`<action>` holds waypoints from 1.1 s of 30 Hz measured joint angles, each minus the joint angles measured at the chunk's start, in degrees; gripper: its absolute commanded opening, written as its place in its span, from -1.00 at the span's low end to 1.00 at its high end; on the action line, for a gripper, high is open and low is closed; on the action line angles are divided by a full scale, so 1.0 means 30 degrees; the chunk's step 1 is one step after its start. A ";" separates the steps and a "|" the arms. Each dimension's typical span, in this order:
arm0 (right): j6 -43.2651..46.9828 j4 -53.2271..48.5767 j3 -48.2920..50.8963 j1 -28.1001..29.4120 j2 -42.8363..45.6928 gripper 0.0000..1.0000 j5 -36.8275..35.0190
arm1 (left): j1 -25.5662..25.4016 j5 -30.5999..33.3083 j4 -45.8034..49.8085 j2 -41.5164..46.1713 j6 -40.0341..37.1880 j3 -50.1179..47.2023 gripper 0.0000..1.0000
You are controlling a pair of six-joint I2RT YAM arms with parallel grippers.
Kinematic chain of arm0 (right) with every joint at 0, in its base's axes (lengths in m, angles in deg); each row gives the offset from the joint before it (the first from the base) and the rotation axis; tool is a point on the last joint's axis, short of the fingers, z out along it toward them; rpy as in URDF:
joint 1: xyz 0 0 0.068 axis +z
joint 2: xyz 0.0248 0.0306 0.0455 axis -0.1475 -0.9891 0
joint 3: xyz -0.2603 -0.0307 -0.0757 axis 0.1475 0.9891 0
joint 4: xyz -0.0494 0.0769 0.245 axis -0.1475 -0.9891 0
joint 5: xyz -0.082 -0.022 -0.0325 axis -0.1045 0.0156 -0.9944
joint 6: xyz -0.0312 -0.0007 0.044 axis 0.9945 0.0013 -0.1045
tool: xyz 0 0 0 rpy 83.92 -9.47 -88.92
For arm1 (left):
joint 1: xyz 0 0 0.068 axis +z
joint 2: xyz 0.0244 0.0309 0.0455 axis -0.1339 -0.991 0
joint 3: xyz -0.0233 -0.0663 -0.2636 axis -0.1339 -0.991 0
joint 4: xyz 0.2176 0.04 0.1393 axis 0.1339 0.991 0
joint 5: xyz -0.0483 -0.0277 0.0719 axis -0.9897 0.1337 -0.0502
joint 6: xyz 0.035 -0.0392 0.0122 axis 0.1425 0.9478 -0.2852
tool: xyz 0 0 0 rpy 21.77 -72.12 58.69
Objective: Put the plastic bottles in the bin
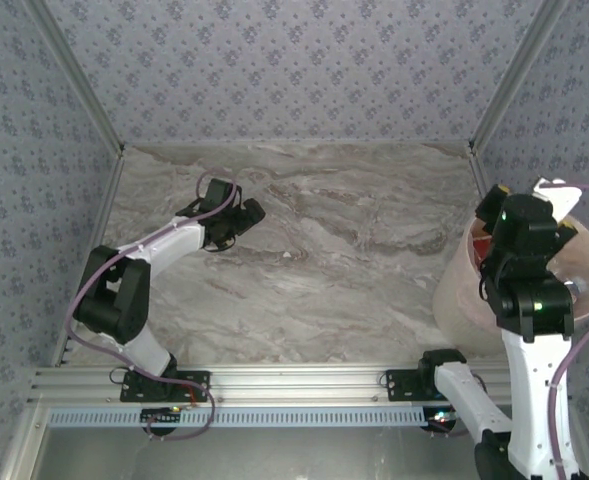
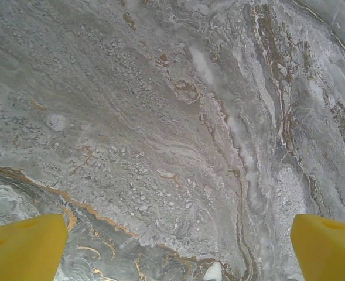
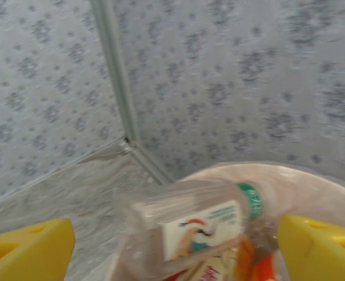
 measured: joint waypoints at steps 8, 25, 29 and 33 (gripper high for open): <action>0.0911 -0.0350 -0.2805 -0.3249 -0.5253 0.91 0.5384 | -0.0029 -0.0029 0.0124 -0.0073 -0.0007 0.0197 0.96; 0.1851 -0.3832 -0.4656 -0.7351 -0.7322 0.94 1.2247 | -0.0146 -0.0029 0.0357 -0.0954 0.0000 0.0568 0.96; 0.1727 -0.5668 -0.4109 -0.7344 -0.6062 0.95 1.0732 | -0.0299 -0.0051 0.0372 -0.1093 0.0000 0.0787 0.96; 0.1537 -0.7490 -0.4386 -0.7373 -0.5486 0.94 0.9493 | -0.0466 -0.0175 0.0415 -0.1166 -0.0007 0.0954 0.96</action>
